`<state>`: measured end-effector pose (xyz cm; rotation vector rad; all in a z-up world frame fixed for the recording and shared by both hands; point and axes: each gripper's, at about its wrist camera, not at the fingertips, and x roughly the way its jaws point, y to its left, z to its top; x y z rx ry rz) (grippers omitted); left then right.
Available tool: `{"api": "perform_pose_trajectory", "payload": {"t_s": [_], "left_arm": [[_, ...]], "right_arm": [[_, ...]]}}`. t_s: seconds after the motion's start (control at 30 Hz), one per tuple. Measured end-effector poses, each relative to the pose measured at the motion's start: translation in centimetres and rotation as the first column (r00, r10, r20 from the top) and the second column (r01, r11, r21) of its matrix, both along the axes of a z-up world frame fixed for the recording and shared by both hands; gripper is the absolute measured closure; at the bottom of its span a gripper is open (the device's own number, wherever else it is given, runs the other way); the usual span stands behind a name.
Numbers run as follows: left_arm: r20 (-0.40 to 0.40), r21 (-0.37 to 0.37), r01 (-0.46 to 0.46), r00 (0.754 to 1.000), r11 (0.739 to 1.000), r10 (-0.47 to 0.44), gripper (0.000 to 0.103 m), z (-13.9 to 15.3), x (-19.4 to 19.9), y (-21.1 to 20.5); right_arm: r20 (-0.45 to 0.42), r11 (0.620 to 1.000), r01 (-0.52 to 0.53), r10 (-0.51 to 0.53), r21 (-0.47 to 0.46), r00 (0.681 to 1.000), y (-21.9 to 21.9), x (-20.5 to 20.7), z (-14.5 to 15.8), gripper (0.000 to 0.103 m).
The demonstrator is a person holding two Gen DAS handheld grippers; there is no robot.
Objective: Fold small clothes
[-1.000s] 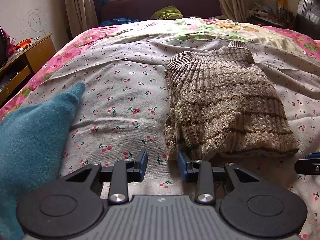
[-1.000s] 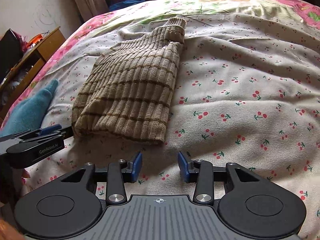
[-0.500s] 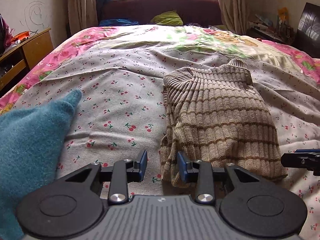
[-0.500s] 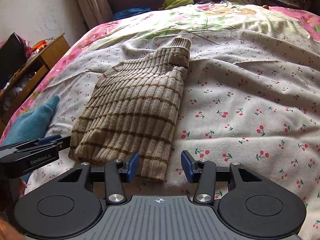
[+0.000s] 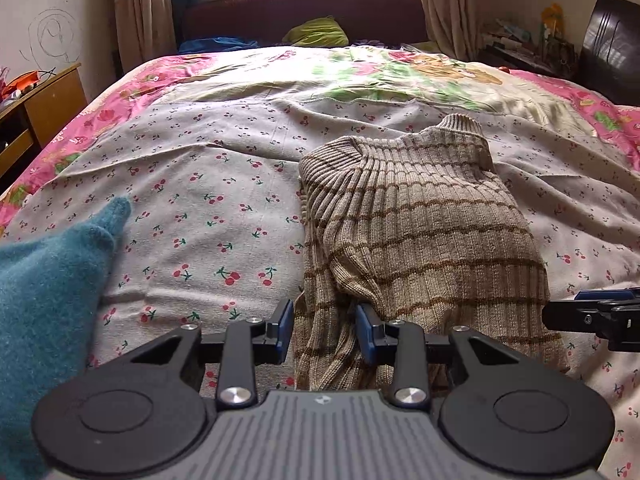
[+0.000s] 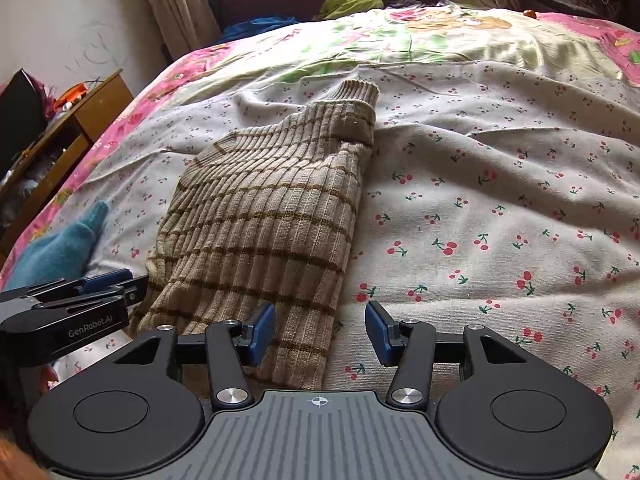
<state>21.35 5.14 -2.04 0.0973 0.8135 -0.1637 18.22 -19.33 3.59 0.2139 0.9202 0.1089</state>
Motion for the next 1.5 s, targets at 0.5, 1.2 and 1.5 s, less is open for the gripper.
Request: {"api": "perform_pose_trajectory", "payload": {"t_s": [0.5, 1.2, 1.5], "left_arm": [[0.021, -0.103, -0.007, 1.0, 0.995, 0.009, 0.047, 1.6, -4.1, 1.3], [0.022, -0.194, 0.04, 0.999, 0.98, -0.036, 0.024, 2.7, -2.1, 0.8], [-0.061, -0.269, 0.064, 0.995, 0.961, -0.083, 0.024, -2.1, 4.6, 2.2]], "right_arm": [[-0.007, 1.0, -0.011, 0.011, 0.028, 1.0, 0.7, -3.4, 0.4, 0.054], [0.043, 0.996, 0.029, -0.033, 0.082, 0.999, -0.6, -2.1, 1.3, 0.047], [-0.006, 0.97, 0.001, 0.001, 0.242, 1.0, -2.6, 3.4, -3.2, 0.047]]}}
